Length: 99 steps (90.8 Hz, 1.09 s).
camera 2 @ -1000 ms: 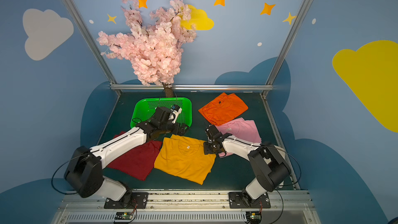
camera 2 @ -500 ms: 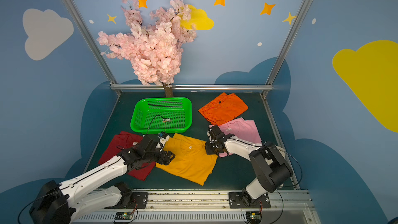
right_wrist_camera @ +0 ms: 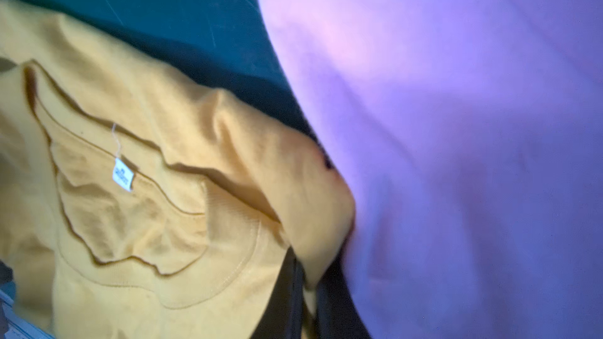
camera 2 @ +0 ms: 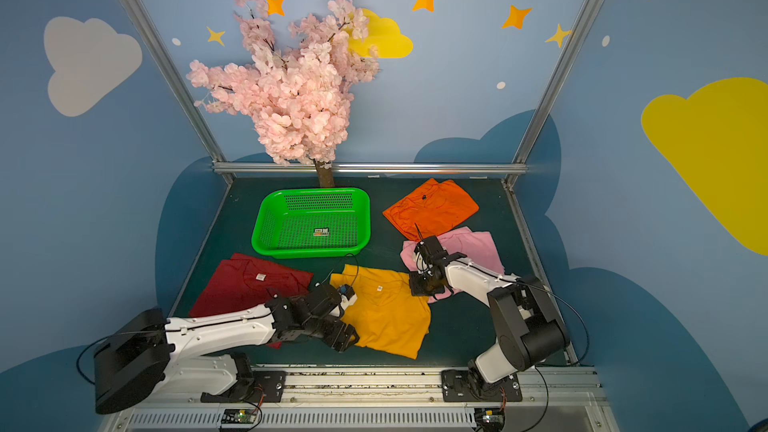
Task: Put the folded t-shirts into the basket
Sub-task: Pick up the T-shirt from the center of the board.
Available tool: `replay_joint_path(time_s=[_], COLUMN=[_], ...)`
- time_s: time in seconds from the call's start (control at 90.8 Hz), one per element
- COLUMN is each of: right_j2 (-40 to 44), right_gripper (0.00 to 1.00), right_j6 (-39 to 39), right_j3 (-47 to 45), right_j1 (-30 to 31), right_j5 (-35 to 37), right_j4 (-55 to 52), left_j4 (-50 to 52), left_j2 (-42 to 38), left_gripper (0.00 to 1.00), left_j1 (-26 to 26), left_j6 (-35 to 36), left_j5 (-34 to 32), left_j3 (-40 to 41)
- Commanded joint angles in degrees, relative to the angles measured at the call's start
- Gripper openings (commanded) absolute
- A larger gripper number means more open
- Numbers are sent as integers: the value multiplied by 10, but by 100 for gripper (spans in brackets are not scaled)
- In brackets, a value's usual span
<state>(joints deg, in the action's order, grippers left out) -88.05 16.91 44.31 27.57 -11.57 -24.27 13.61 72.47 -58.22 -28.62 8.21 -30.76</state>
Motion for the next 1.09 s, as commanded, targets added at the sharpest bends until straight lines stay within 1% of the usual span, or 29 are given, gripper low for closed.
replay_joint_path(time_s=[0.0,0.077,0.143,0.231,0.308,0.385,0.474,0.551,0.694,0.859,0.98,1.079], right_j2=[8,8,10,10,11,13,14,13,13,11,14,16], right_gripper=[10,10,10,9,8,7,7,7,7,7,7,7], right_j6=[-23,-30,-31,-33,-36,-38,-41,-41,-39,-36,-33,-31], right_j3=[13,15,15,14,15,16,19,22,20,17,11,10], right_j1=[9,24,35,41,45,45,45,45,45,46,46,47], right_j5=[-12,4,16,20,25,29,27,28,32,29,28,29], right_j4=[-34,-43,-43,-38,-36,-34,-36,-38,-34,-28,-23,-18], left_j4=[25,54,59,41,6,-21,-53,-79,-102,-133,-152,-162], left_j2=[-36,-85,-130,-167,-173,-157,-118,-72,7,88,119,151], left_gripper=[86,86,86,86,86,86,86,86,84,79,75,73], left_j1=[-10,7,44,119,177,215,241,253,253,250,235,220], left_j6=[-29,-24,-9,15,40,67,91,111,143,148,148,147], left_j5=[21,-53,-82,-80,-74,-68,-60,-50,-27,-16,-34,-52], left_j3=[16,13,15,24,29,28,22,15,-15,-40,-46,-51])
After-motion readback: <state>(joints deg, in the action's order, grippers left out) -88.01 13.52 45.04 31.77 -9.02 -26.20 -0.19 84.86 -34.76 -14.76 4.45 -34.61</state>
